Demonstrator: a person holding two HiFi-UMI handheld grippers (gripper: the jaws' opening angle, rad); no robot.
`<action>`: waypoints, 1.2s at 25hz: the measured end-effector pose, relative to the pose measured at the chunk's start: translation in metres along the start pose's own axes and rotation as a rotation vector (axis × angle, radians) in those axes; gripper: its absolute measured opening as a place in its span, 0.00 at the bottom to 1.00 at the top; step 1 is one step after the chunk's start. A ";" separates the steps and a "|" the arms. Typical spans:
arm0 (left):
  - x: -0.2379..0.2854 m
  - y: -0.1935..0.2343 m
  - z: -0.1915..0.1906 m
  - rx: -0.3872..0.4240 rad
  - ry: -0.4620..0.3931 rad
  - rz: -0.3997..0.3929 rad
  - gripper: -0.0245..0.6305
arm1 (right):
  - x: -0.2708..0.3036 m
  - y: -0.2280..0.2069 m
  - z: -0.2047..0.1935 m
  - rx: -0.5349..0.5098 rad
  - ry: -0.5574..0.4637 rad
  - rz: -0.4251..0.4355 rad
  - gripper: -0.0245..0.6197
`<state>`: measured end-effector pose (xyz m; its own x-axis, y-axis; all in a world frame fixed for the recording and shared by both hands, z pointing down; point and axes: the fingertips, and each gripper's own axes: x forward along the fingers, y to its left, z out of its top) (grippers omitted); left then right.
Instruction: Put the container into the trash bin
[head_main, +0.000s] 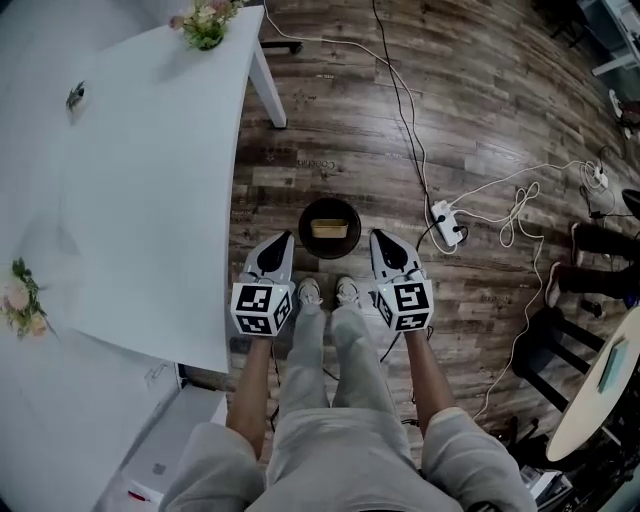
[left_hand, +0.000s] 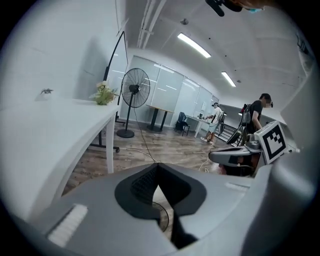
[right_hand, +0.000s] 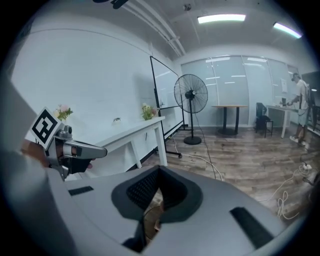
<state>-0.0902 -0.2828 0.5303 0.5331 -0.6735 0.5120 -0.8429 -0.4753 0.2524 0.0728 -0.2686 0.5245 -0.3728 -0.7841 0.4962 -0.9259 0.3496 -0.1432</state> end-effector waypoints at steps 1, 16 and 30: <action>-0.003 -0.002 0.009 0.003 -0.008 0.000 0.05 | -0.004 -0.001 0.009 -0.001 -0.011 -0.005 0.06; -0.065 -0.037 0.102 0.044 -0.083 -0.010 0.05 | -0.078 -0.001 0.107 -0.040 -0.098 -0.058 0.06; -0.118 -0.044 0.143 0.083 -0.122 0.028 0.05 | -0.132 0.003 0.141 -0.053 -0.133 -0.093 0.06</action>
<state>-0.1054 -0.2635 0.3417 0.5186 -0.7485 0.4132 -0.8513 -0.4971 0.1679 0.1103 -0.2366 0.3376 -0.2941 -0.8739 0.3870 -0.9535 0.2965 -0.0551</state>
